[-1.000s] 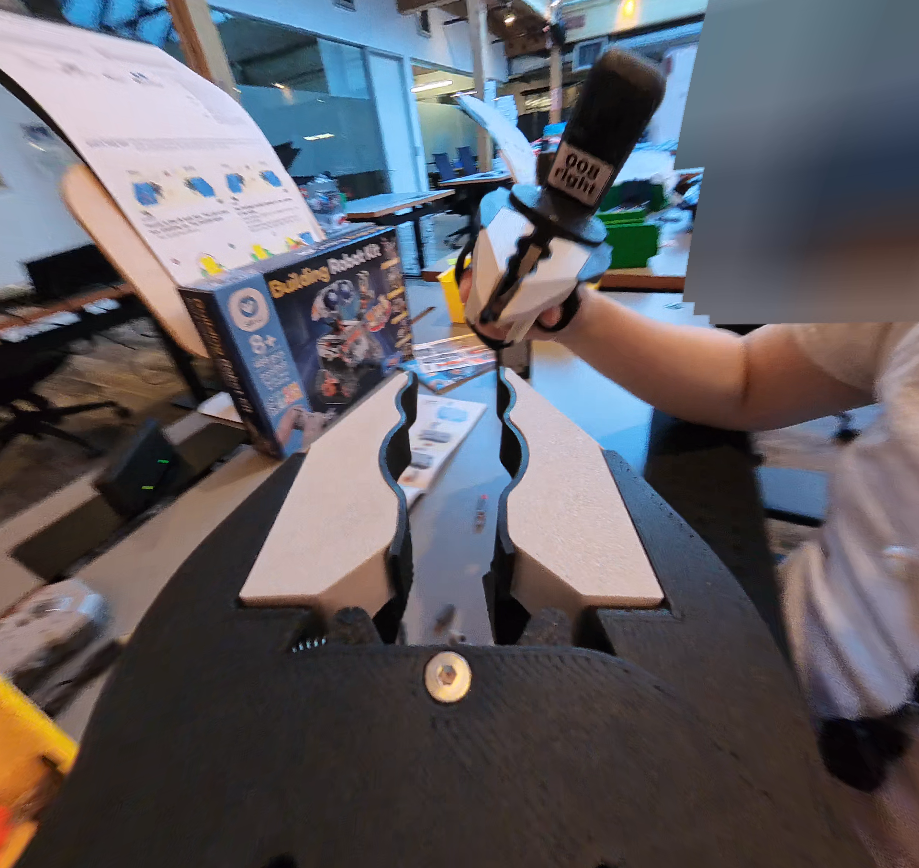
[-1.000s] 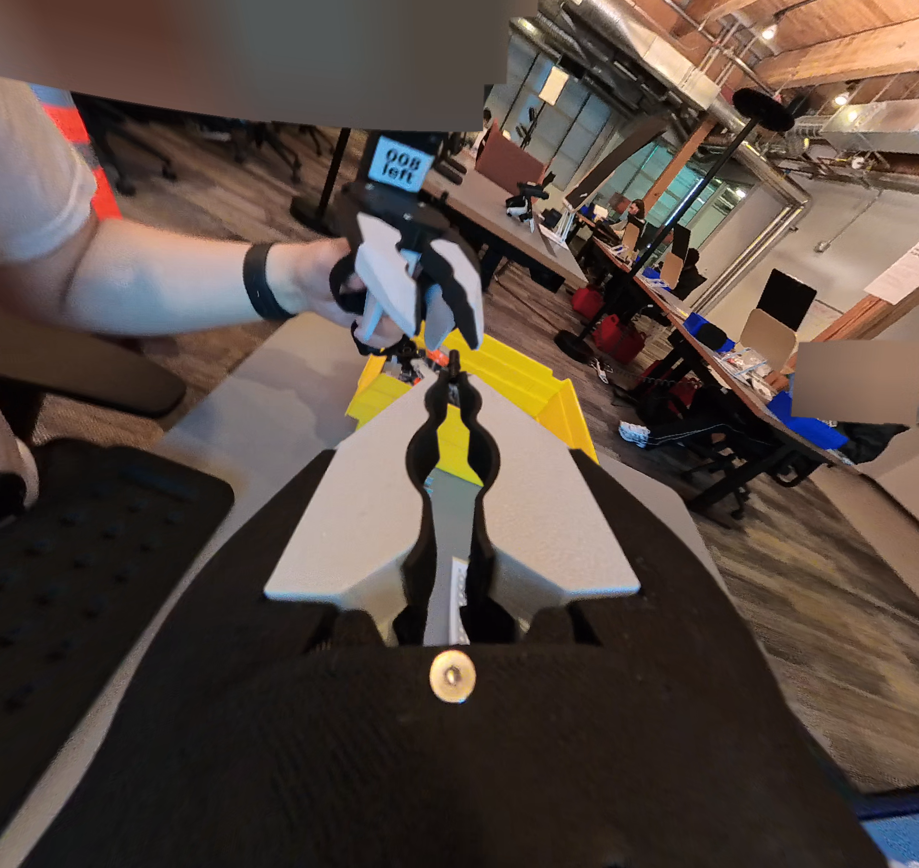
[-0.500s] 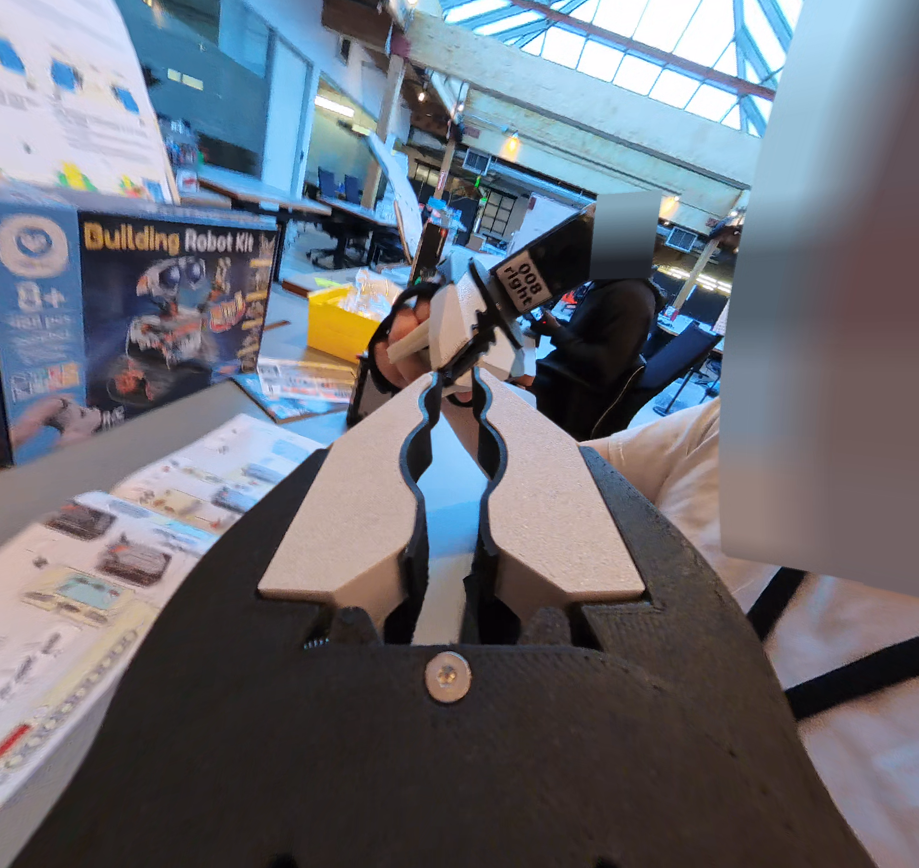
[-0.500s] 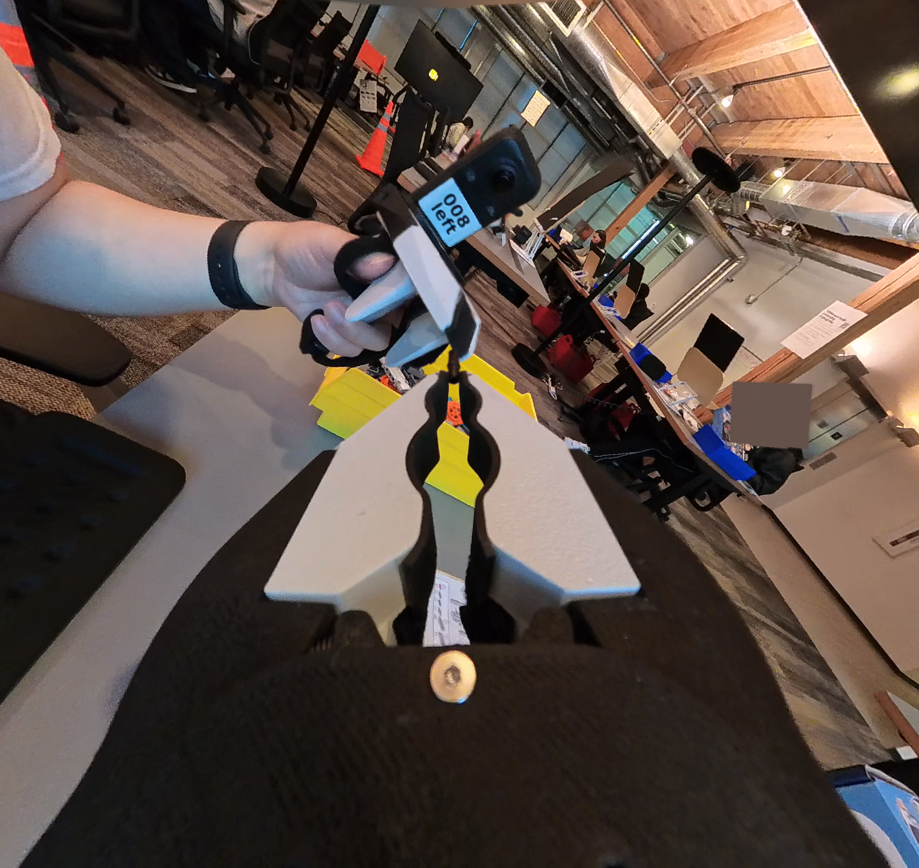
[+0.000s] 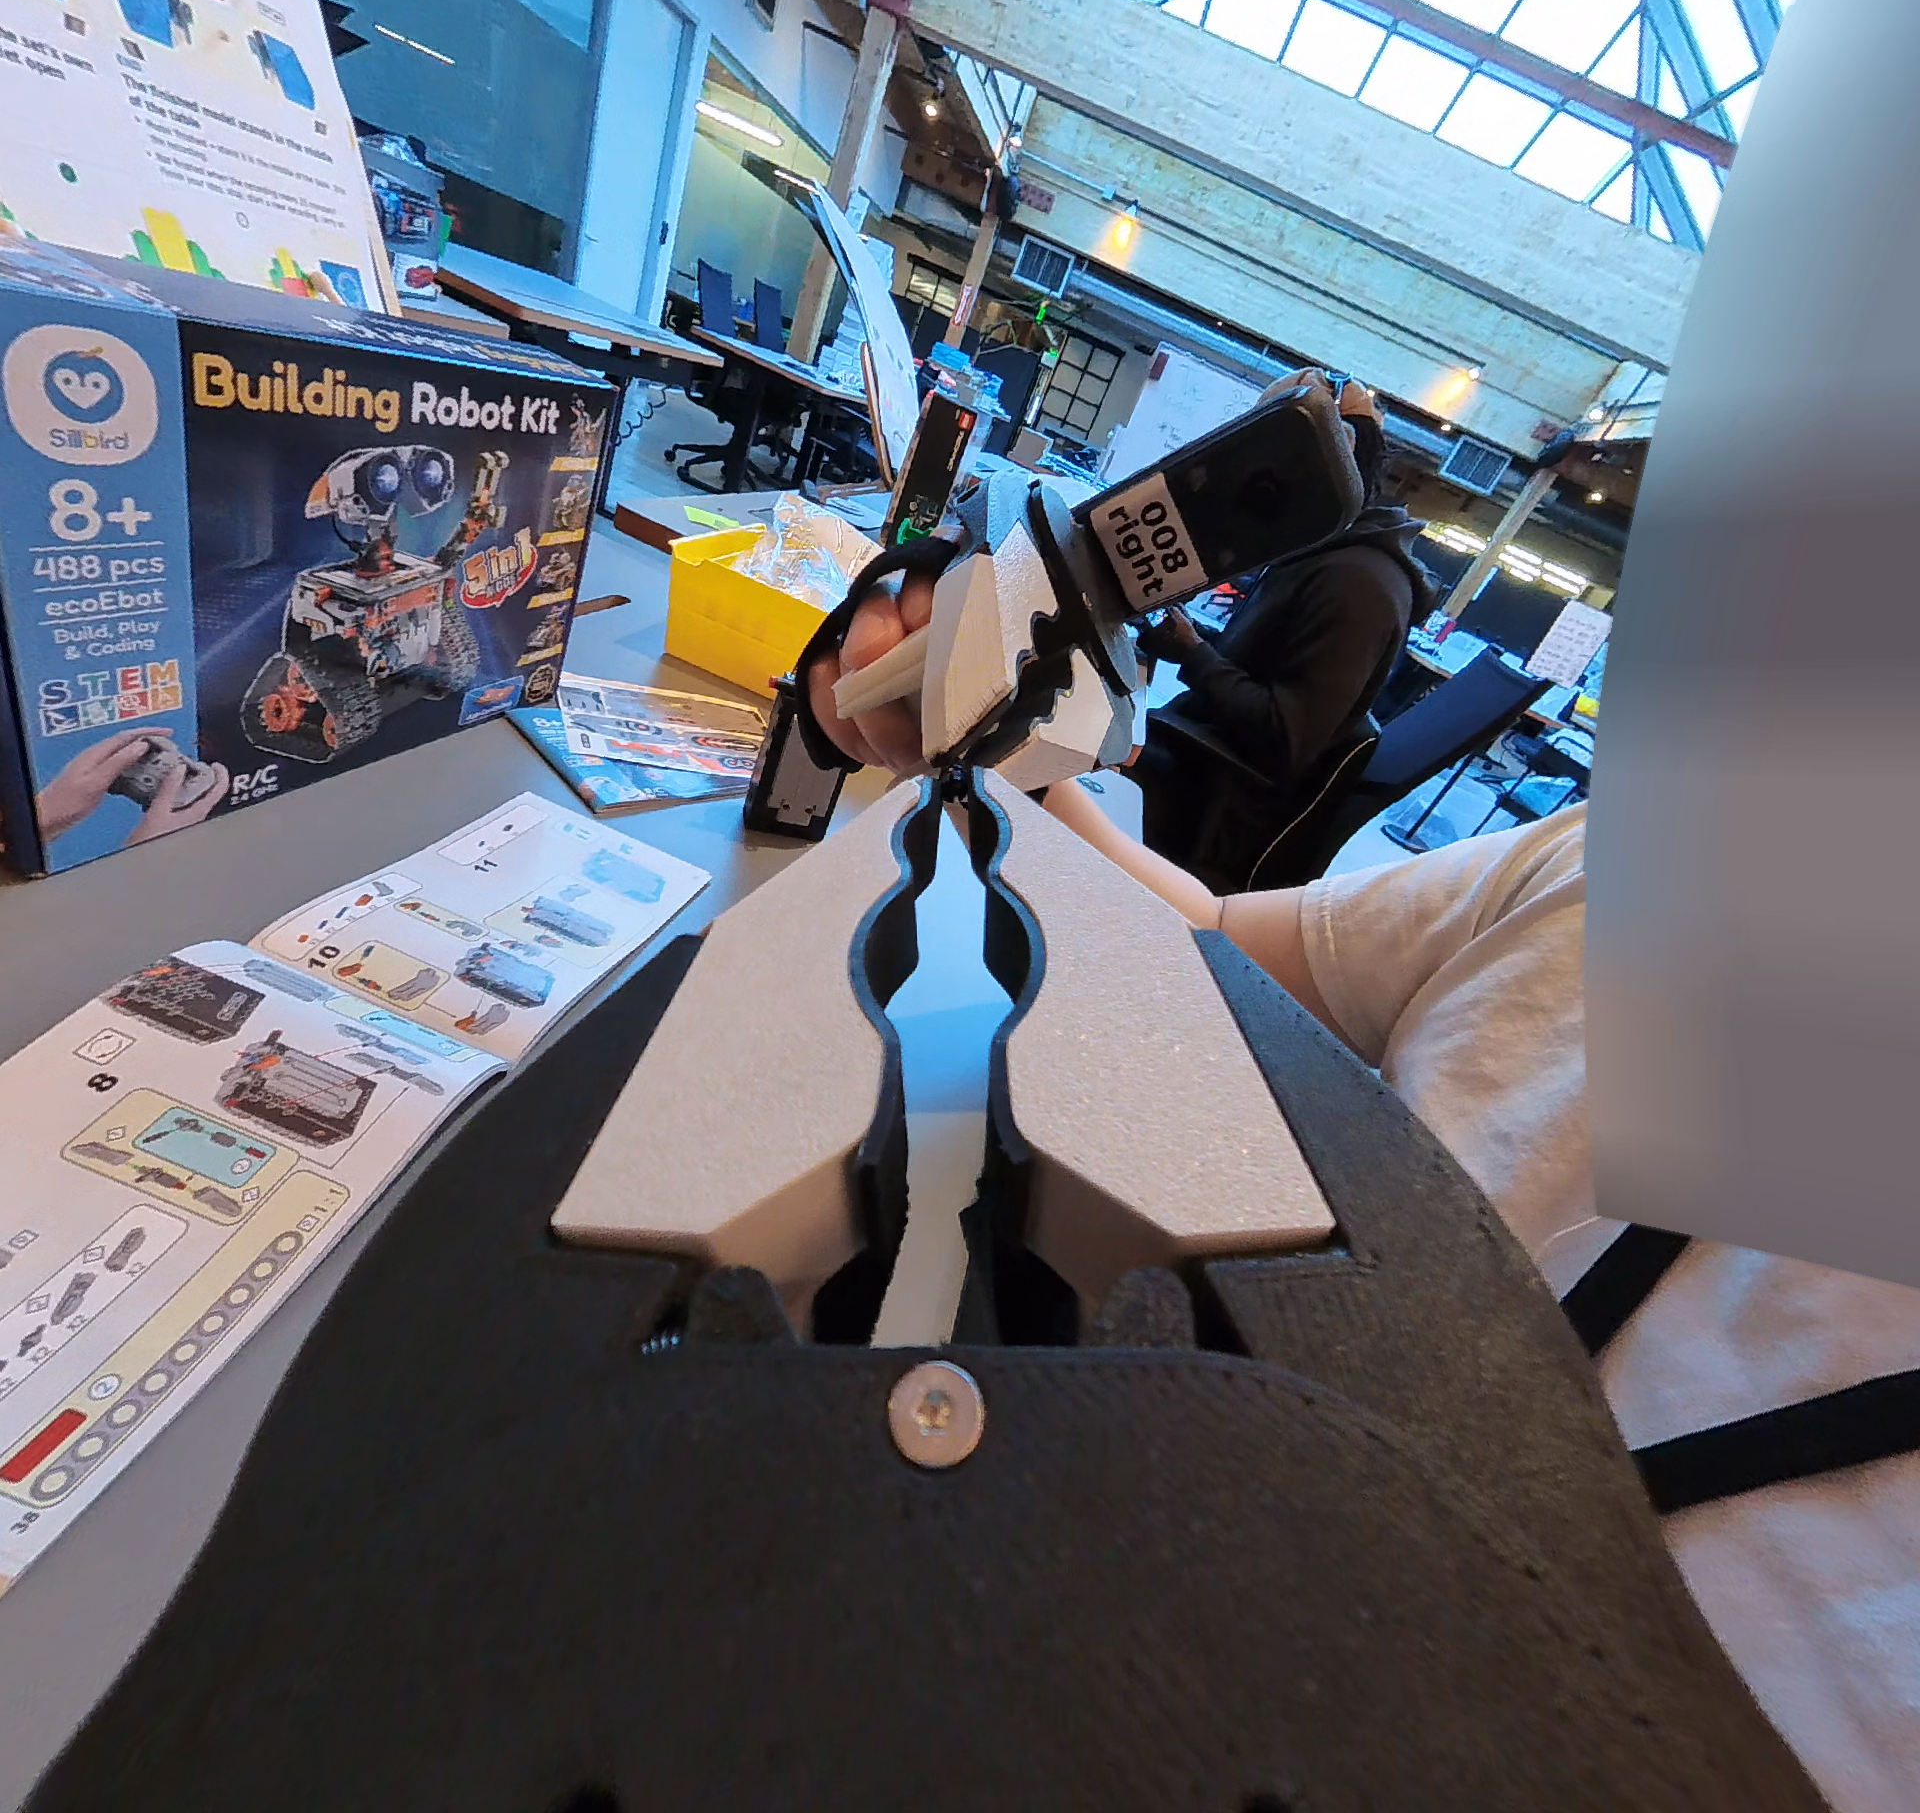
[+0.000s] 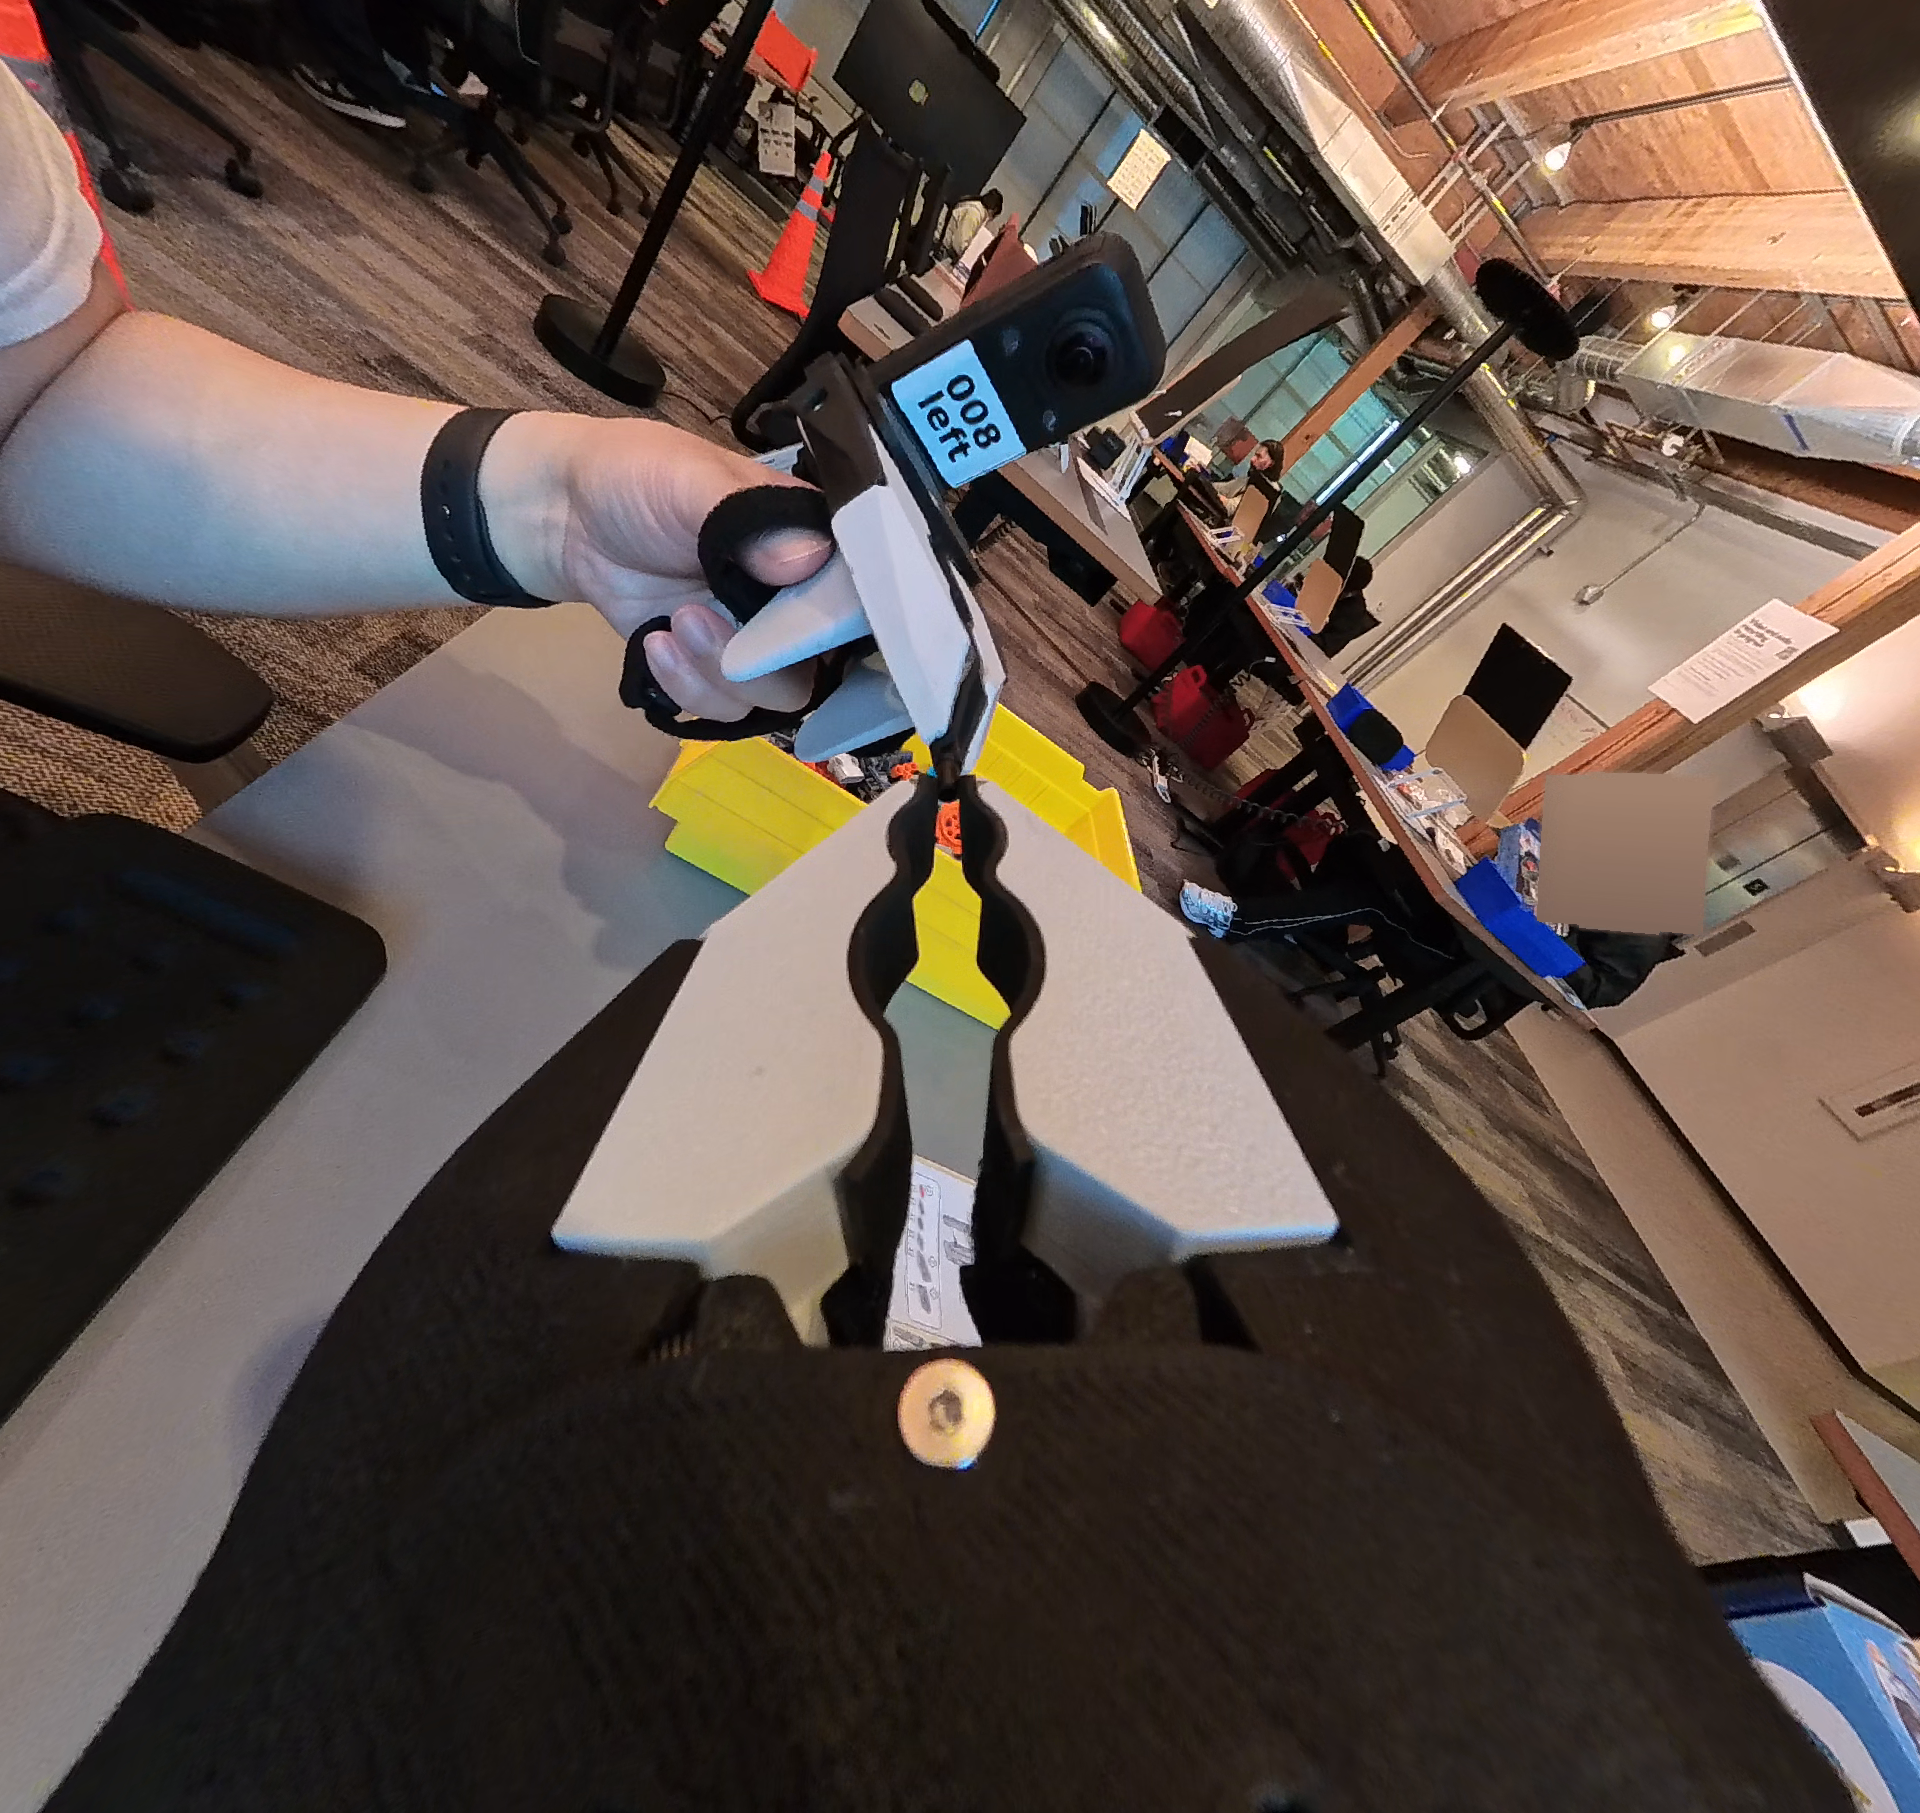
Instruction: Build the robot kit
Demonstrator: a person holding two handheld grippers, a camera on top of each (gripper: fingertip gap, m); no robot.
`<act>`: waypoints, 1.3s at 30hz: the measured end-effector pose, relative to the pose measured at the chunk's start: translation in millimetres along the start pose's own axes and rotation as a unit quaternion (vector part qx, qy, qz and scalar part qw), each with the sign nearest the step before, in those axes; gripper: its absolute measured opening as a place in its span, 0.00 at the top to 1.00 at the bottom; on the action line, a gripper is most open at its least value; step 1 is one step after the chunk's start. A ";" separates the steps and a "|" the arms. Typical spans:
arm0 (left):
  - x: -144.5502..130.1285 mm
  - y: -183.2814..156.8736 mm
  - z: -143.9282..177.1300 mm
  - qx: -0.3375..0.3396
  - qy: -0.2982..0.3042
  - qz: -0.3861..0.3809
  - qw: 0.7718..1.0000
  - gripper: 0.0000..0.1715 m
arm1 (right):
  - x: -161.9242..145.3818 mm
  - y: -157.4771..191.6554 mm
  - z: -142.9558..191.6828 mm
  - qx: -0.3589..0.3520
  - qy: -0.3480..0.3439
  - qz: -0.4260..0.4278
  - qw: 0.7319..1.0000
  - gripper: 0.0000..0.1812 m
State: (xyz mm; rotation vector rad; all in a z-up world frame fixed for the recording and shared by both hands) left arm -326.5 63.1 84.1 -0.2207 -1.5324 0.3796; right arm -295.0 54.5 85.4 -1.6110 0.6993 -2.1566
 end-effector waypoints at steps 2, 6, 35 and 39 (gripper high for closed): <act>-0.2 0.2 -0.1 0.000 0.001 0.000 1.000 0.99 | -0.3 0.1 -0.1 0.001 -0.001 -0.001 1.000 0.98; -2.2 0.9 -0.9 0.003 0.008 -0.005 1.000 0.99 | -1.6 0.8 -1.2 0.004 0.000 -0.003 1.000 0.98; 2.6 -7.9 70.6 0.080 -0.033 -0.012 0.996 0.99 | -27.6 2.1 18.8 0.051 0.090 -0.143 0.984 0.89; 2.4 -10.7 81.7 0.102 -0.032 -0.018 0.994 0.99 | -42.3 8.8 20.3 0.057 0.143 -0.162 0.975 0.89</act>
Point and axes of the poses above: each gripper's, where its closed fingertips meet, z back along the fingers, x out of its top, y = z × x across the jaws, the point moved 2 cm from there along z, back along the fingers, and after that the axes turned 14 degrees about x, right-handed, at the moved point
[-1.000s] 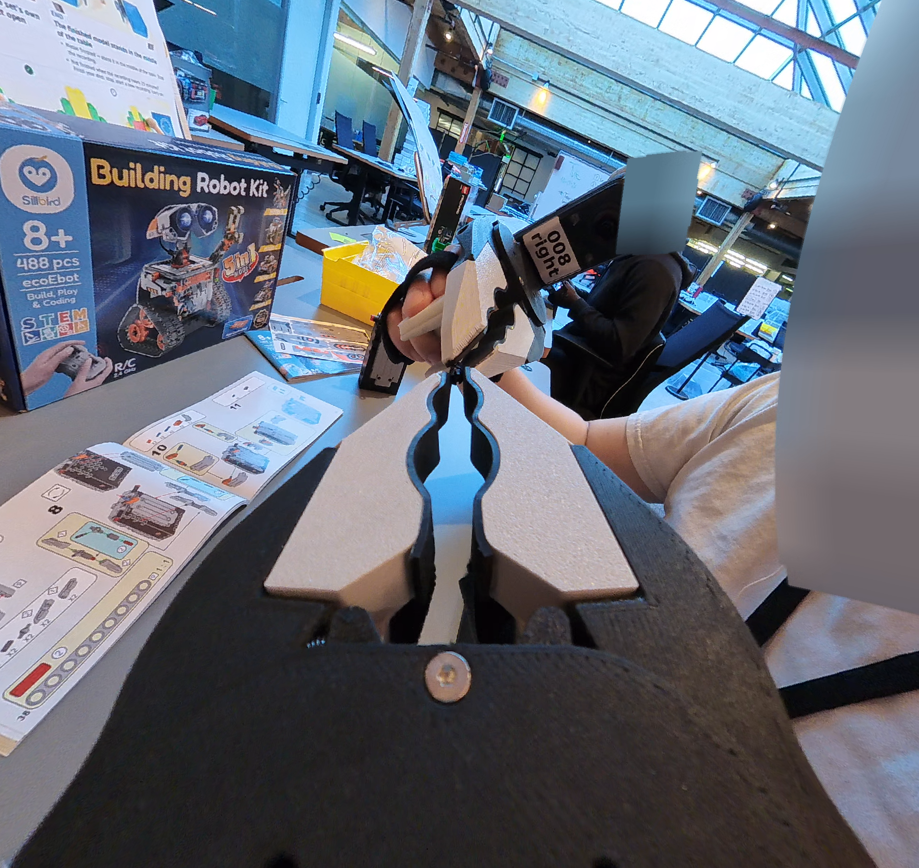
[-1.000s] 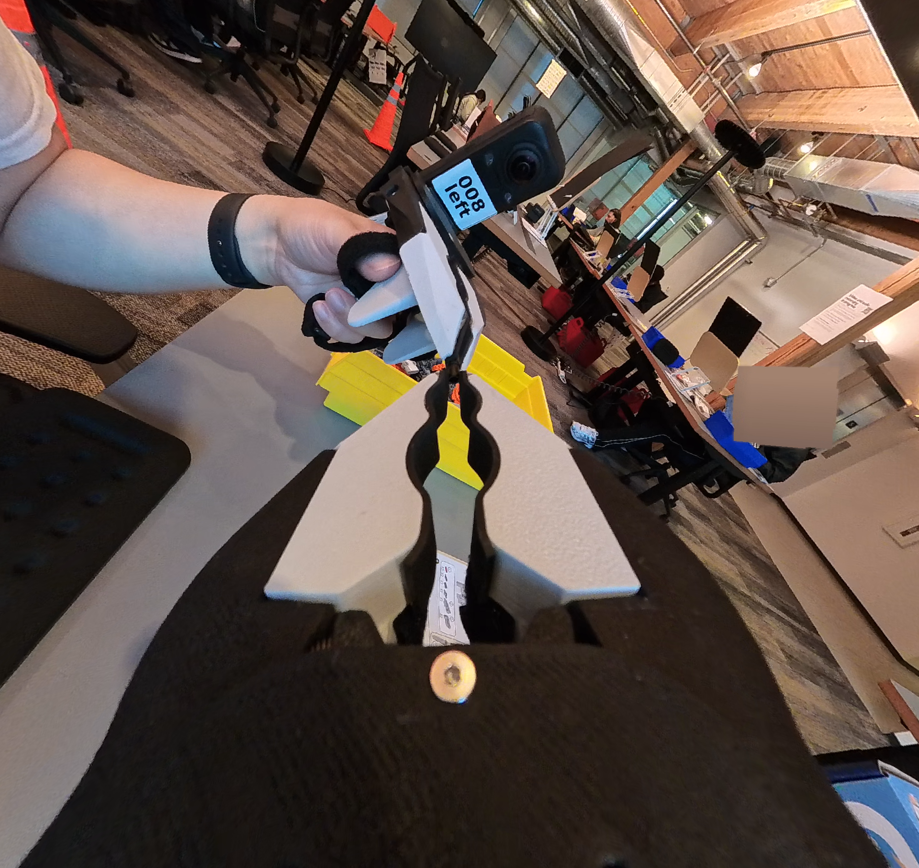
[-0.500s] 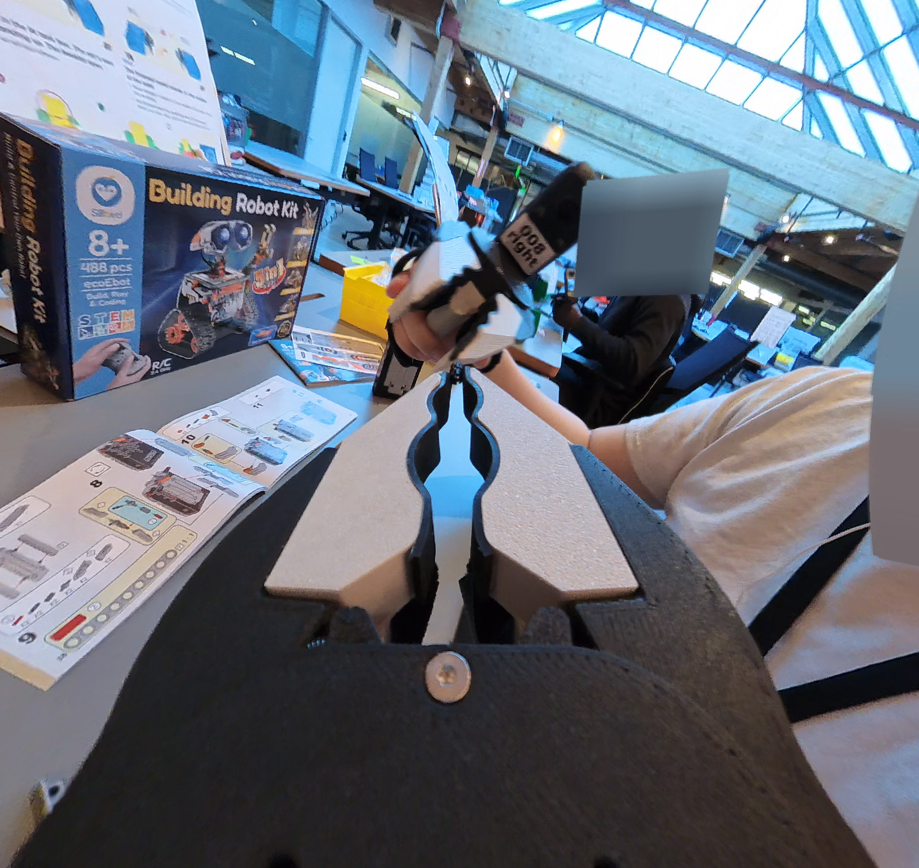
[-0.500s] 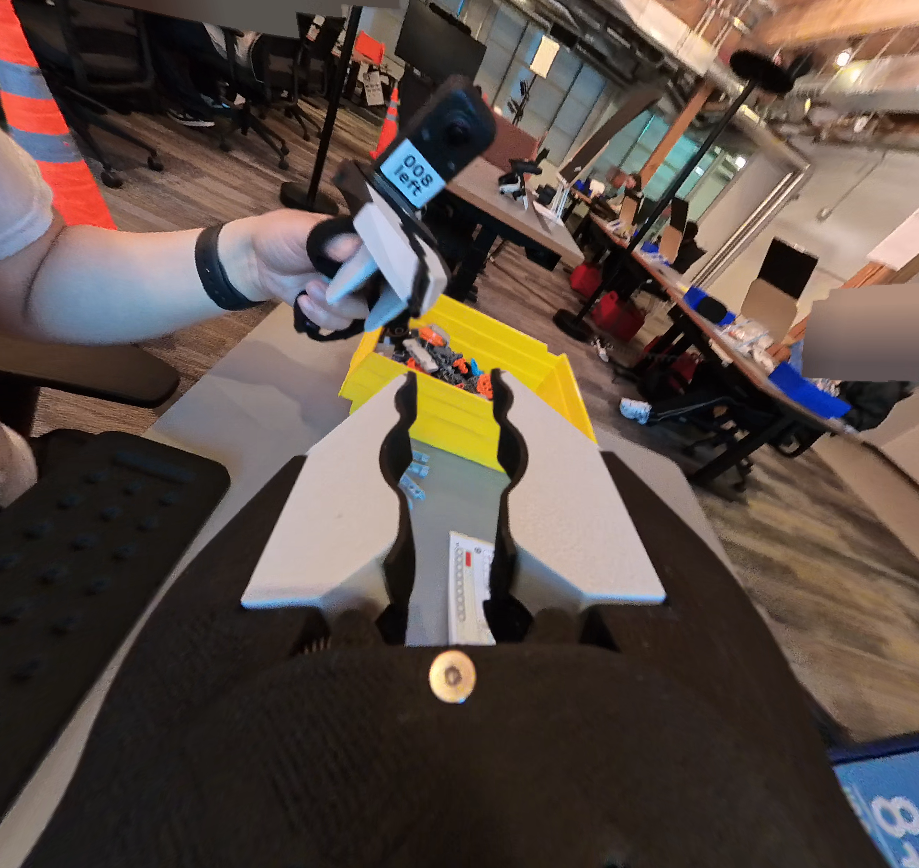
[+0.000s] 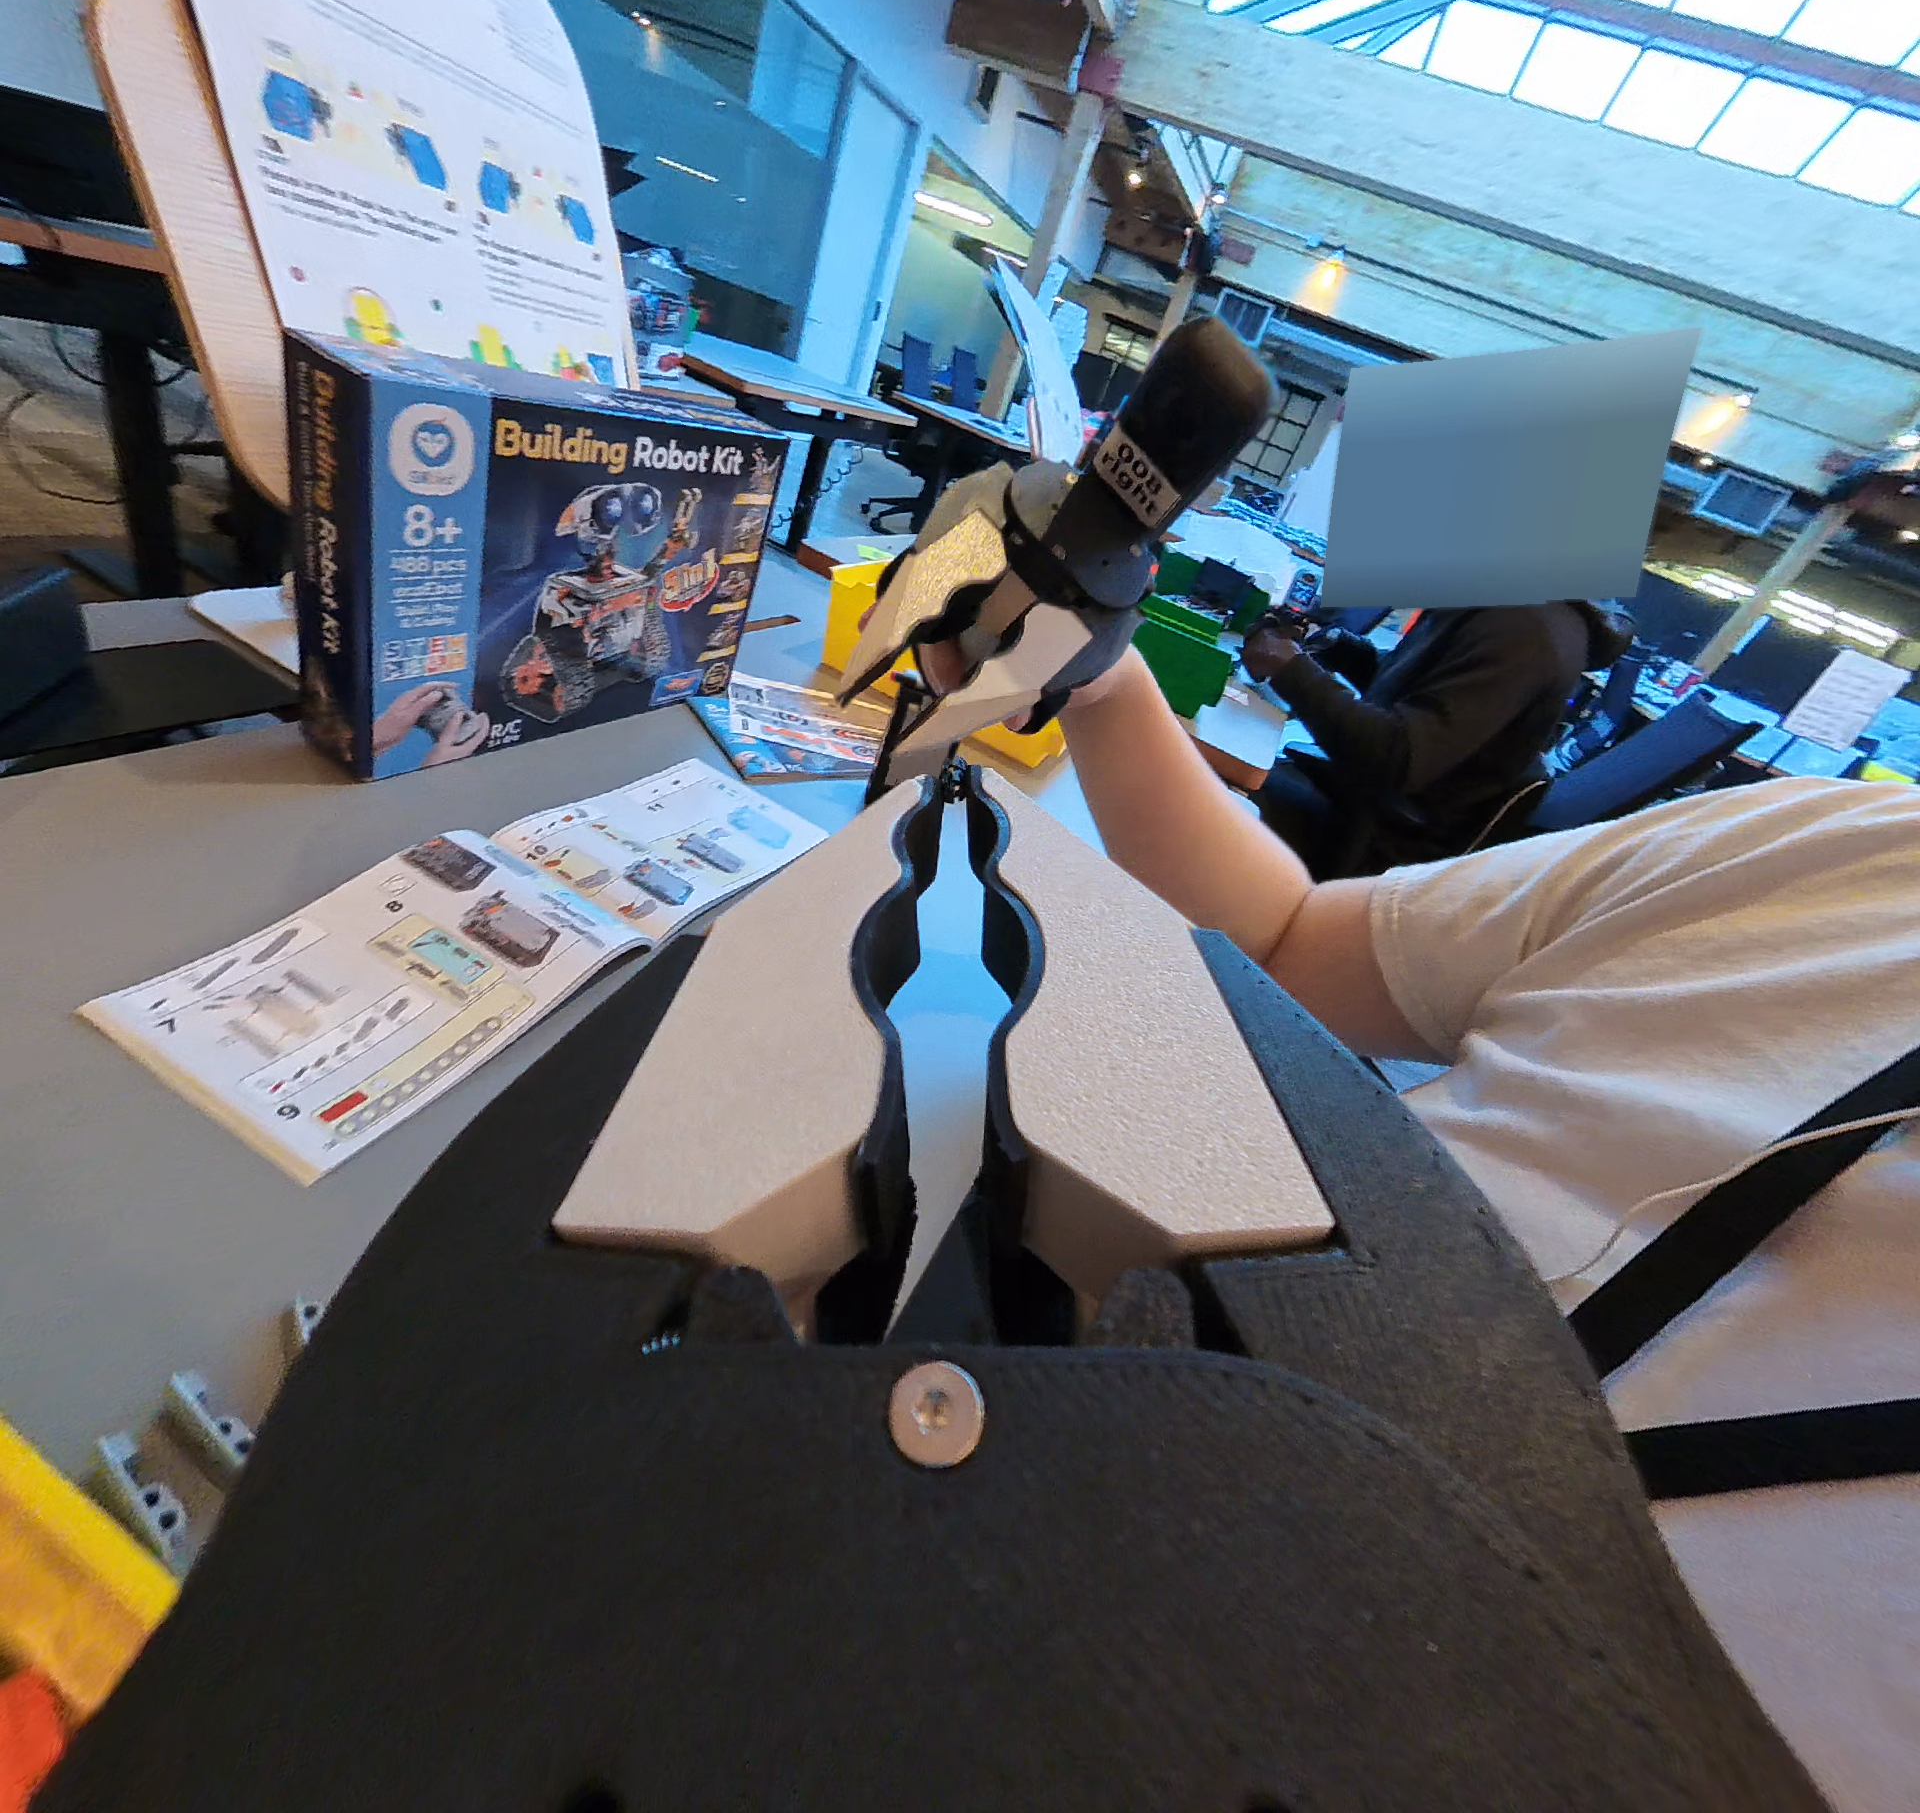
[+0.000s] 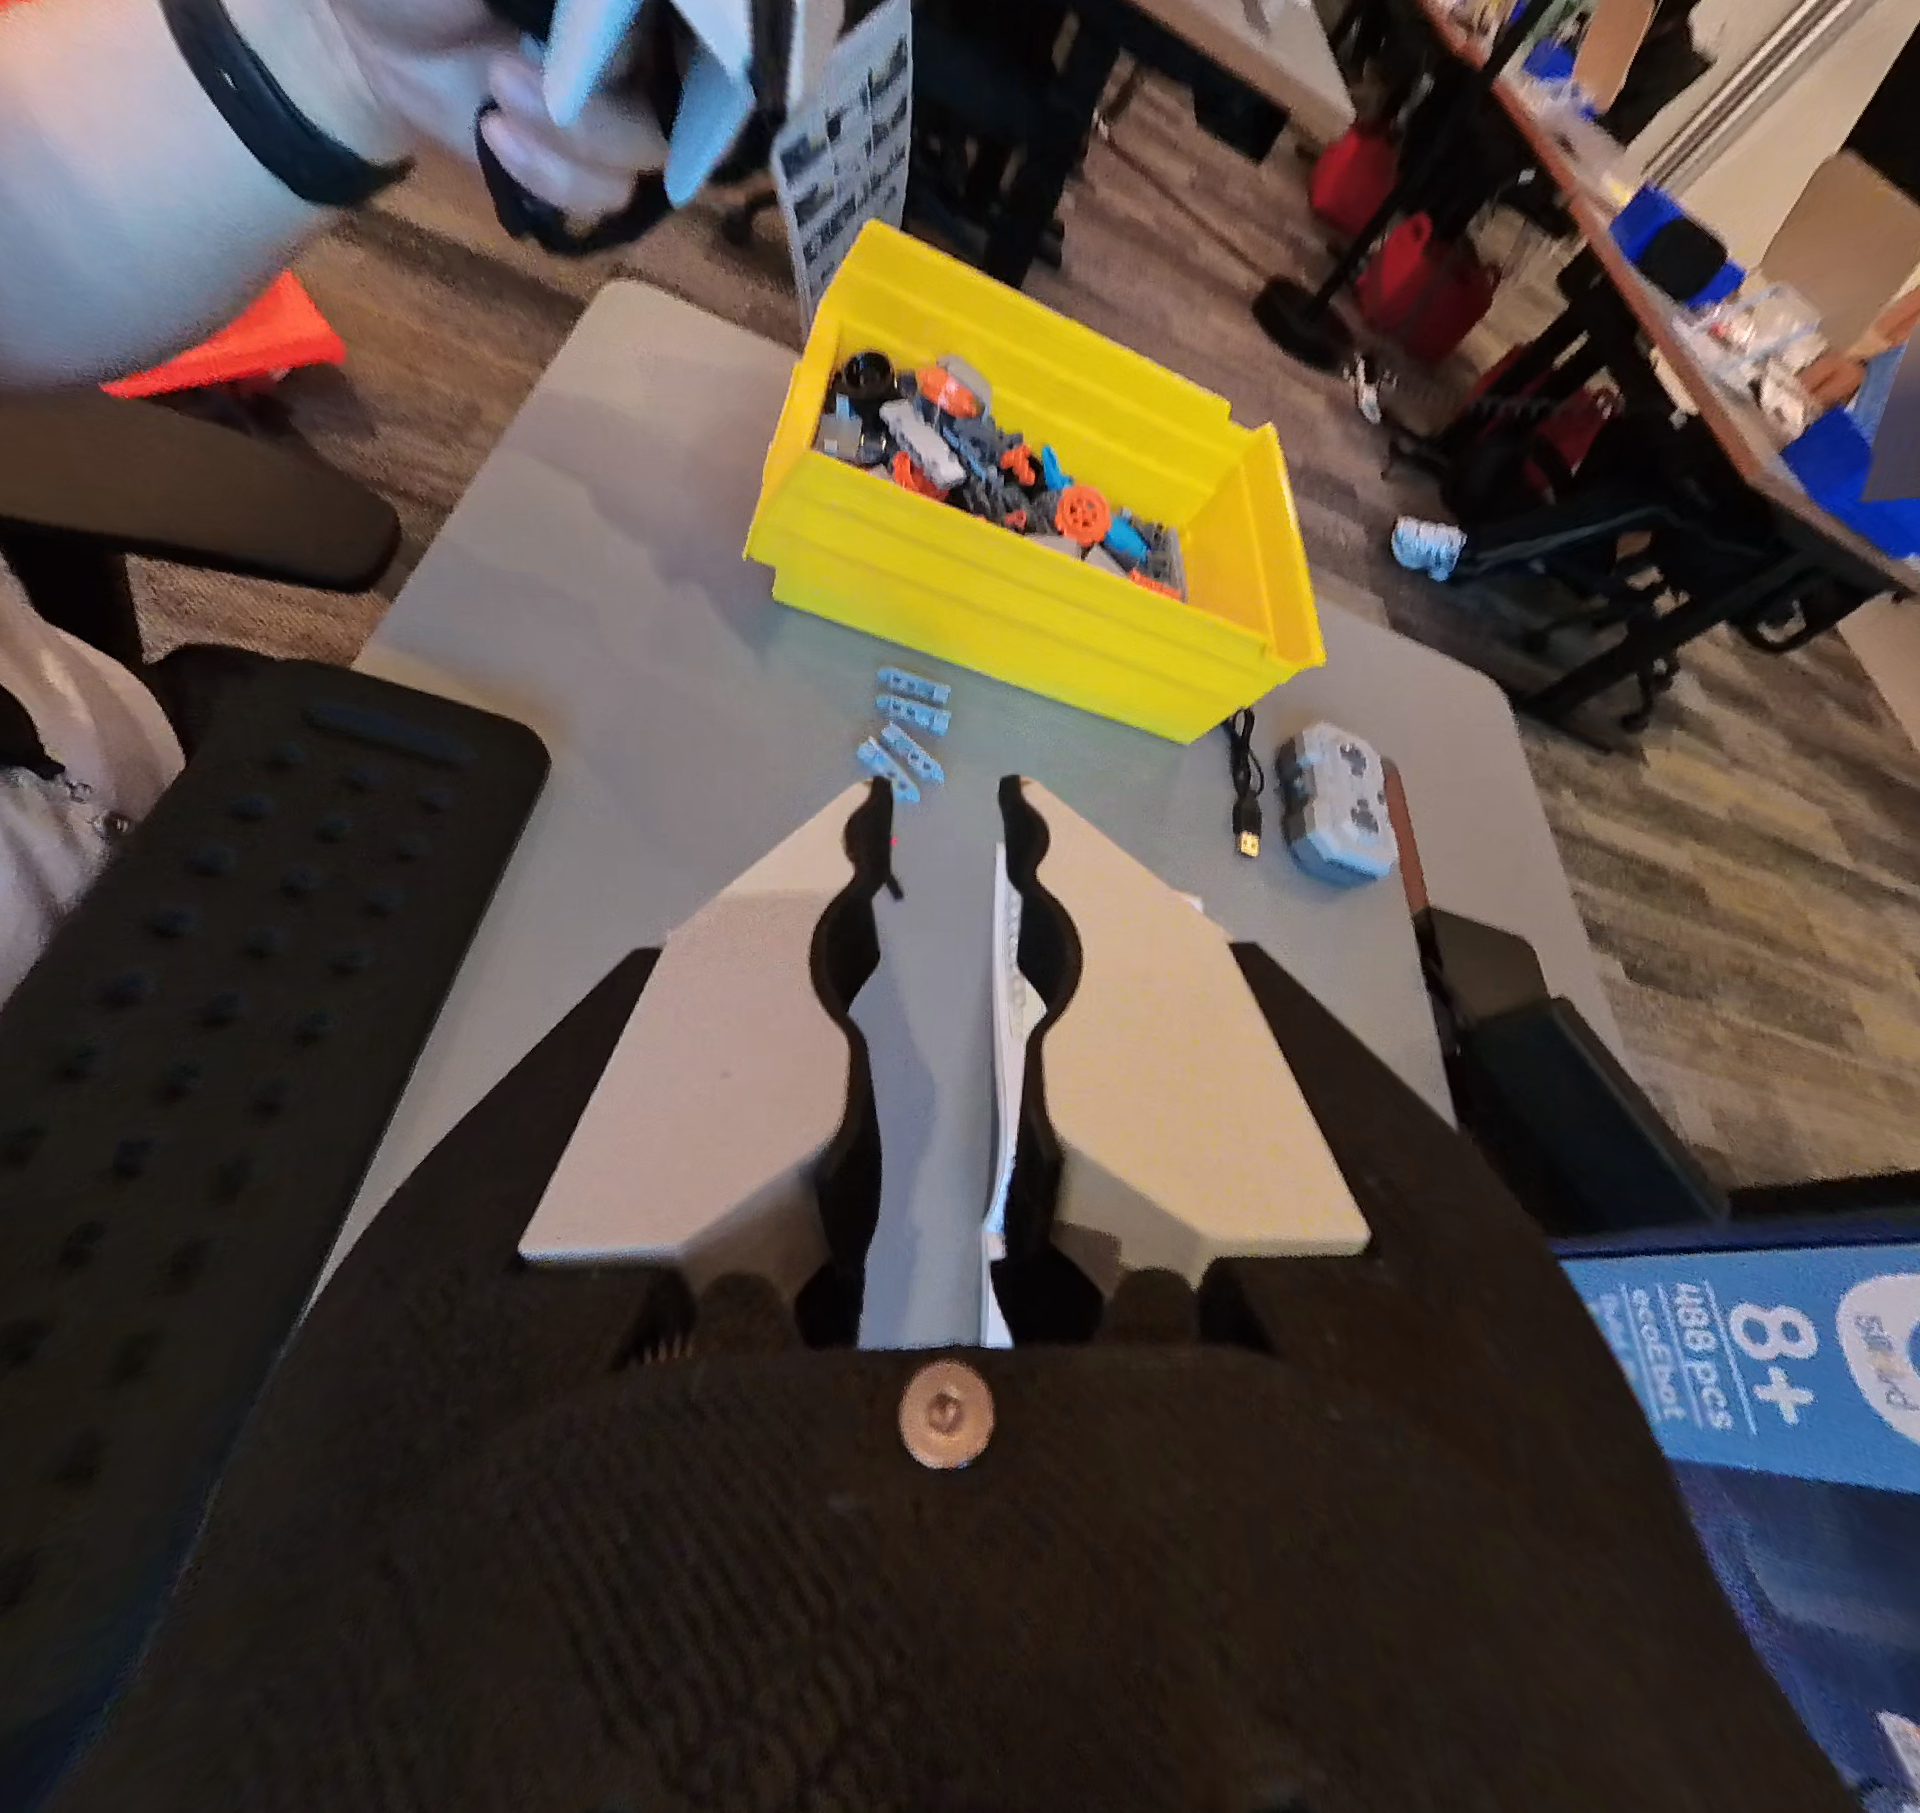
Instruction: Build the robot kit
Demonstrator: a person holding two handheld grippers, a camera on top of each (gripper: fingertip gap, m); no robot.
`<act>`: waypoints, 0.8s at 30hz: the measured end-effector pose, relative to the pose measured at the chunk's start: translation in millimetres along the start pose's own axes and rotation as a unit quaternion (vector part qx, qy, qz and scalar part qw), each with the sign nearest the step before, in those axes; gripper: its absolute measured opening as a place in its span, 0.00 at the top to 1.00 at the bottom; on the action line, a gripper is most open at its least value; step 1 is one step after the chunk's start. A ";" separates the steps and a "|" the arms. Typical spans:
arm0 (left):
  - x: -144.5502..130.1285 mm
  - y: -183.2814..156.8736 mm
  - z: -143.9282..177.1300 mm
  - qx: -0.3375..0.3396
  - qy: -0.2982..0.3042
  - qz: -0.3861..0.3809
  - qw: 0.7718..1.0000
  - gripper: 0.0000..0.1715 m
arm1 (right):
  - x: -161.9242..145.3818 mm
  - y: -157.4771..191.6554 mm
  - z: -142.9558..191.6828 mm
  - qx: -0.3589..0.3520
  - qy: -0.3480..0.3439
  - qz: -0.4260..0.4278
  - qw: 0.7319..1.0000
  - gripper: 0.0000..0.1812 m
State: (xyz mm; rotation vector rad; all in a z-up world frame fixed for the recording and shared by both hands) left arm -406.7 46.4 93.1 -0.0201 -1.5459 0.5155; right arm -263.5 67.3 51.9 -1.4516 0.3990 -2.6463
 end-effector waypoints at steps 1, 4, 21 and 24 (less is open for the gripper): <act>-0.3 -0.9 2.4 0.001 -0.001 0.000 1.000 0.99 | -5.4 1.7 -1.6 0.005 0.012 -0.004 1.000 0.89; -2.1 -1.0 8.6 0.006 -0.004 0.003 1.000 0.99 | -31.4 2.6 -4.0 0.007 0.075 -0.018 0.997 0.89; -15.5 -5.6 23.9 0.008 0.000 0.018 1.000 0.99 | -160.0 39.8 -23.3 0.120 0.358 -0.115 0.919 0.88; -17.4 -7.2 22.5 0.006 0.005 0.016 1.000 0.99 | -167.7 36.9 -38.6 0.131 0.365 -0.110 0.915 0.89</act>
Point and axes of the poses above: each gripper's, where its closed fingertips meet, z back along the fingers, x out of its top, y = z × x across the jaws, the point moved 2 cm from there along z, back along the fingers, and after that the axes turned 14 degrees about x, right-handed, at the moved point
